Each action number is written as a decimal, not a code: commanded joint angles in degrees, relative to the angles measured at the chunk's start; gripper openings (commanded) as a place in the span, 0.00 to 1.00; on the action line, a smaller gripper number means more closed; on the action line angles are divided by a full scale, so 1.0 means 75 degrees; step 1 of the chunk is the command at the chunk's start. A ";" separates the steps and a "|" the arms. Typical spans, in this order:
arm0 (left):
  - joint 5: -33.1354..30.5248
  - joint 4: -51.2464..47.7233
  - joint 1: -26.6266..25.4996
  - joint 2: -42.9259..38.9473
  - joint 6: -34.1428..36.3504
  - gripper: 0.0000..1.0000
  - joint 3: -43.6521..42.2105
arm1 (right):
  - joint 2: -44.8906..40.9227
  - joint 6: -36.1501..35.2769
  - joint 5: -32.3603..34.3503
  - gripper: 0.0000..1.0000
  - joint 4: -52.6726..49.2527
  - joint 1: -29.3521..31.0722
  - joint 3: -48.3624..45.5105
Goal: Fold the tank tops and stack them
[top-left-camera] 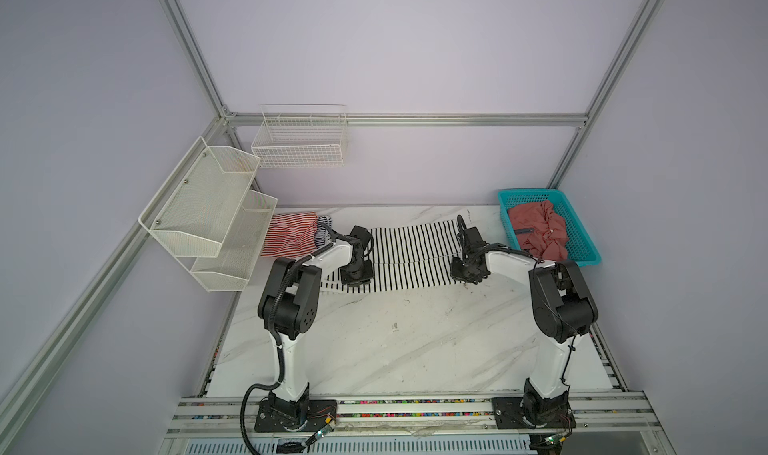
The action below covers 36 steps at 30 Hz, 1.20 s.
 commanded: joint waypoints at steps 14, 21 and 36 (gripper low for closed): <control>0.0058 0.0543 -0.0280 -0.1388 -0.0447 0.29 -0.2994 | -0.1737 0.1206 0.0389 0.21 -0.0205 0.0609 -0.2980; 0.0028 0.0589 -0.0630 -0.1983 -0.0936 0.29 -0.3706 | -0.2804 0.2019 0.0285 0.21 -0.0279 0.0976 -0.3784; -0.0316 -0.0289 -0.0762 -0.2709 -0.0474 0.35 -0.1120 | -0.3353 0.1333 0.0959 0.31 -0.0946 0.0920 -0.1433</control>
